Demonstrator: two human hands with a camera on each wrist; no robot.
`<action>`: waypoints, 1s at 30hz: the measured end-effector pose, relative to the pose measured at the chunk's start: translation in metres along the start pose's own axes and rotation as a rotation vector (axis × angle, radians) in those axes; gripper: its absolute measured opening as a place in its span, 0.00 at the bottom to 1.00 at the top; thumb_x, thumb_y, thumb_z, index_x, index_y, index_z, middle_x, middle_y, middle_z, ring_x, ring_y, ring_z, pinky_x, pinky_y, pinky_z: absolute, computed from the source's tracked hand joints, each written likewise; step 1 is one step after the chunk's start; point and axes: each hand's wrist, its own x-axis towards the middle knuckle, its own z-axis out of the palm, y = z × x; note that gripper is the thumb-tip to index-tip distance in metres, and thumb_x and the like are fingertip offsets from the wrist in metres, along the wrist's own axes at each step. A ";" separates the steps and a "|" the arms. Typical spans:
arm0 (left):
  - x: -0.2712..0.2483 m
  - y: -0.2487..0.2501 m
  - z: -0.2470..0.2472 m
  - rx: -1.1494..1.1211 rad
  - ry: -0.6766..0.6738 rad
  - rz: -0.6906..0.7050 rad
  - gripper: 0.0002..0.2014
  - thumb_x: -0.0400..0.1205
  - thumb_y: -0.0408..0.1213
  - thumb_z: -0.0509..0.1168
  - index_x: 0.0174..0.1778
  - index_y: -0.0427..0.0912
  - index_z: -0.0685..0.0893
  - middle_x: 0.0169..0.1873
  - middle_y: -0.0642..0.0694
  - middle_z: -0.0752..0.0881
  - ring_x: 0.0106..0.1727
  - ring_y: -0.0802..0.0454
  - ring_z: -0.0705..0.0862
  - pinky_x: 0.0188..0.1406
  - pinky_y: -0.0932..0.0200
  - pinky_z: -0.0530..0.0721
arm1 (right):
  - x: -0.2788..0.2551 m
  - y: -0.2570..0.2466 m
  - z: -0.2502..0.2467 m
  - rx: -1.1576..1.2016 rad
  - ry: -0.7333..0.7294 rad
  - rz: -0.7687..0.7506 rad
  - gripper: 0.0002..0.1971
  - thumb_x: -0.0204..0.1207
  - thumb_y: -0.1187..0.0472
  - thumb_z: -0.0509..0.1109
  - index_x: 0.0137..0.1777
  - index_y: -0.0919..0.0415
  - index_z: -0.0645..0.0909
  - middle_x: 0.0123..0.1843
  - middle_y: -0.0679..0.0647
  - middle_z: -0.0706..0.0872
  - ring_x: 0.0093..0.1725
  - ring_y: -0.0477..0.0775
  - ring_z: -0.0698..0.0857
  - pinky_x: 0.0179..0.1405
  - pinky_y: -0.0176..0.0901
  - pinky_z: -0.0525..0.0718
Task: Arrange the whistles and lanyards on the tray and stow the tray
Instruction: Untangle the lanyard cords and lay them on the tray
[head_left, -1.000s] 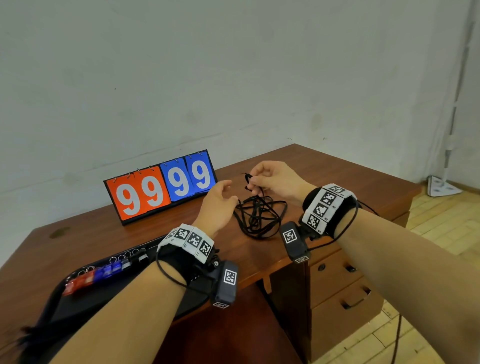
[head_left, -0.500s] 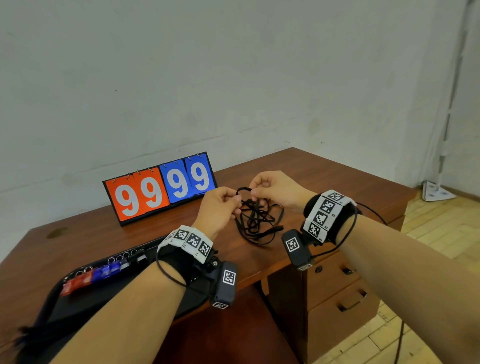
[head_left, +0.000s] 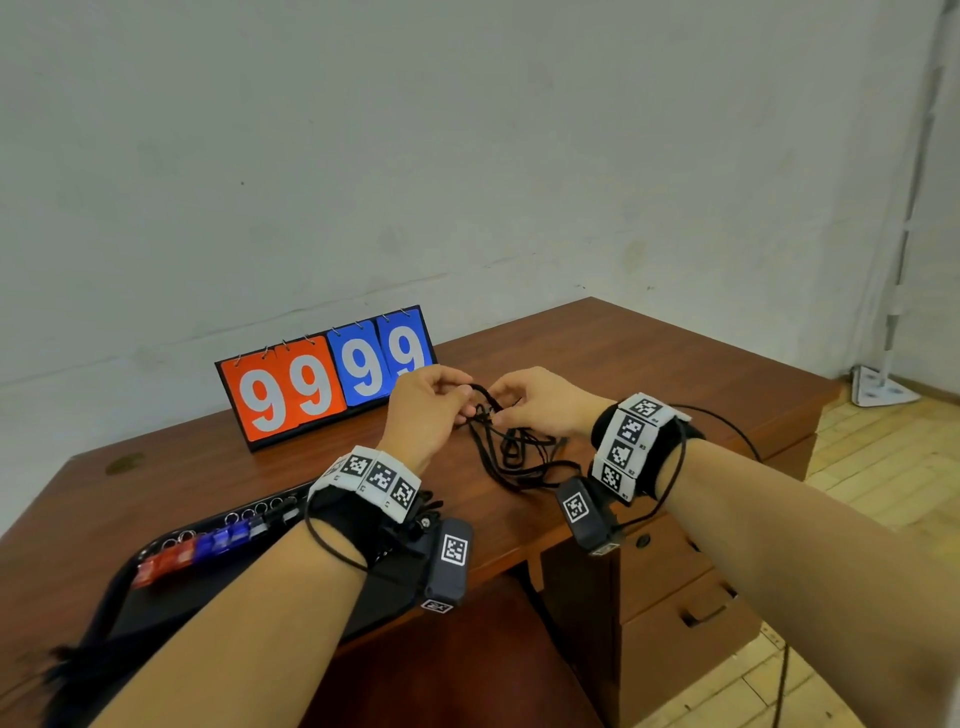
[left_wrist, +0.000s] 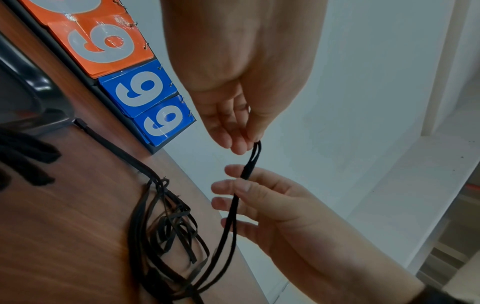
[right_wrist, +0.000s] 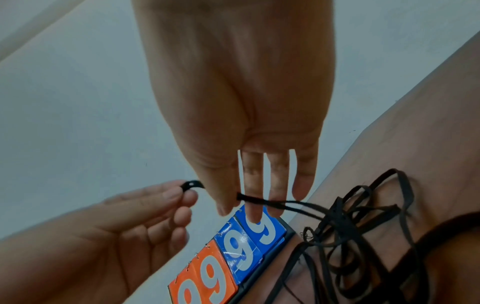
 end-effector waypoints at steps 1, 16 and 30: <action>0.001 0.000 -0.001 -0.006 0.021 0.005 0.06 0.83 0.28 0.67 0.49 0.42 0.88 0.38 0.42 0.91 0.37 0.54 0.90 0.43 0.59 0.90 | 0.001 -0.001 0.001 -0.011 0.013 -0.001 0.11 0.77 0.58 0.75 0.58 0.56 0.87 0.49 0.49 0.90 0.44 0.40 0.86 0.48 0.36 0.82; 0.008 -0.001 -0.005 -0.079 0.081 -0.070 0.15 0.84 0.34 0.66 0.66 0.49 0.79 0.55 0.51 0.87 0.49 0.53 0.89 0.43 0.59 0.84 | 0.004 -0.026 -0.014 0.593 0.200 0.133 0.11 0.85 0.61 0.63 0.54 0.68 0.84 0.37 0.57 0.87 0.29 0.49 0.82 0.24 0.37 0.76; -0.013 -0.010 -0.009 0.107 -0.180 -0.087 0.08 0.87 0.31 0.61 0.52 0.43 0.86 0.38 0.47 0.90 0.48 0.61 0.85 0.49 0.67 0.73 | 0.002 -0.068 -0.032 1.025 0.288 0.084 0.10 0.87 0.63 0.60 0.57 0.69 0.79 0.42 0.62 0.86 0.31 0.53 0.85 0.29 0.41 0.83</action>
